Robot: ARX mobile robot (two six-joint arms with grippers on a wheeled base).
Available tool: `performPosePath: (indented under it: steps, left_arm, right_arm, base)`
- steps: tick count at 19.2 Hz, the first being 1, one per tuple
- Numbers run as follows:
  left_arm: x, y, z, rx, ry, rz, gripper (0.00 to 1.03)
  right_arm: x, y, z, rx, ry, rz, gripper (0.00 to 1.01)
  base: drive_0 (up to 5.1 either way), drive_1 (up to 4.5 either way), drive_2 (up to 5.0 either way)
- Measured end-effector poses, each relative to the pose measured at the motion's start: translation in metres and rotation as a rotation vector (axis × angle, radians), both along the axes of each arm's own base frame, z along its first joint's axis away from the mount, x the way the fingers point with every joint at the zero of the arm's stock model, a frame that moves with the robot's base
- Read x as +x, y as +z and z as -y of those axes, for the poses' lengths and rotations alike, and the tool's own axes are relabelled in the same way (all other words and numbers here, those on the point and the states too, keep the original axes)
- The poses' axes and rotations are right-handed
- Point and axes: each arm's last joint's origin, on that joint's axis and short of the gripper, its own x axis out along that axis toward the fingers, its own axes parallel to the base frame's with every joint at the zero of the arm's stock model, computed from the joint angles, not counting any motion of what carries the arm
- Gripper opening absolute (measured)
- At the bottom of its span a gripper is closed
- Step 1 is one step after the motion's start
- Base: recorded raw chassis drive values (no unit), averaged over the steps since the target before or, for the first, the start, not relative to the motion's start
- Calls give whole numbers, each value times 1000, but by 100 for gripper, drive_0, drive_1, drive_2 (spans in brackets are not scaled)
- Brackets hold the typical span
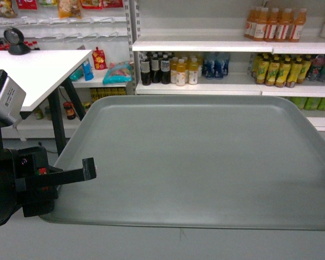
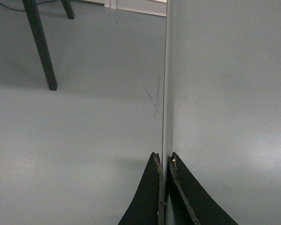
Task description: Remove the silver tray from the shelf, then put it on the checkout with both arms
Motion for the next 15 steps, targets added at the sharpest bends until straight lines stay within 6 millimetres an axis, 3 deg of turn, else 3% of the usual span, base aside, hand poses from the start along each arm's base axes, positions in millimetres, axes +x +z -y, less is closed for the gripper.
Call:
performPosePath:
  steps: [15]
  left_arm:
    - [0, 0, 0, -1, 0, 3, 3]
  right_arm:
    - [0, 0, 0, 0, 0, 2, 2]
  base:
    - [-501, 244, 244]
